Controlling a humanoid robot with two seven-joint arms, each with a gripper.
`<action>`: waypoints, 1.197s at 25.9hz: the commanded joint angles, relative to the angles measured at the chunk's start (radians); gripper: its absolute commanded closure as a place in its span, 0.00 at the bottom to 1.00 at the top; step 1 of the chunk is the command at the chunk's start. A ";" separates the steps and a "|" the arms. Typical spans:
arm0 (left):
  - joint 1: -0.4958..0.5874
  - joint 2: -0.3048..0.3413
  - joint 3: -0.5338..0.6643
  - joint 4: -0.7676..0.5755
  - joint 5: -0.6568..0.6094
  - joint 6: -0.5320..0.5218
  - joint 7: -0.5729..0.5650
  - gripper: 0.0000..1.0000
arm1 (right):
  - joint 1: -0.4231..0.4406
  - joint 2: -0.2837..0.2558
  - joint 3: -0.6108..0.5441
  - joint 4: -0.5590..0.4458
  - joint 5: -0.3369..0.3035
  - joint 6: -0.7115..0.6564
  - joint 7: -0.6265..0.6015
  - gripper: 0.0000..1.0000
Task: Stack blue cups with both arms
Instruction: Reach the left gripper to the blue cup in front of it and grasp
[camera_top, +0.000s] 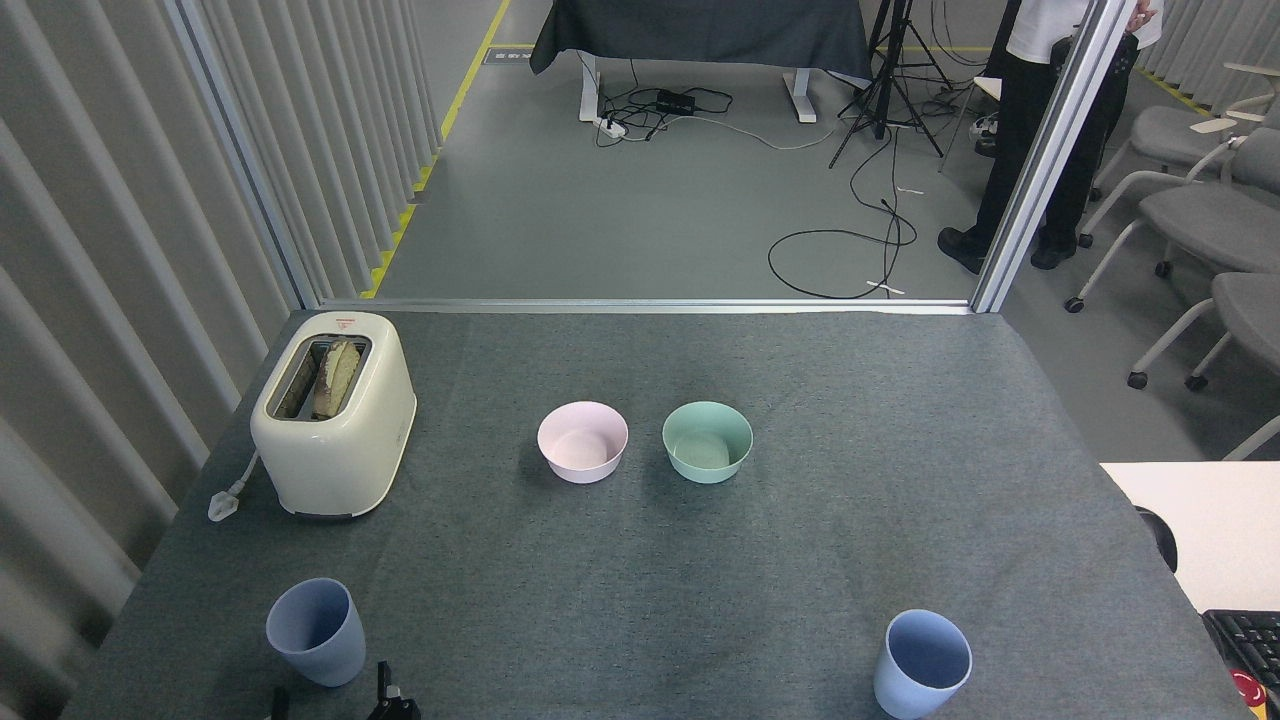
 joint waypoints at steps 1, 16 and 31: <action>-0.047 0.005 0.000 0.040 0.054 0.003 -0.001 0.00 | 0.006 0.000 -0.003 0.000 0.000 0.002 0.000 0.00; -0.159 0.031 0.014 0.158 0.107 -0.001 -0.001 0.00 | 0.016 0.003 -0.003 0.002 0.000 0.005 0.000 0.00; -0.208 0.061 0.011 0.192 0.109 -0.007 -0.001 0.33 | 0.017 0.005 -0.003 0.002 0.001 0.010 0.000 0.00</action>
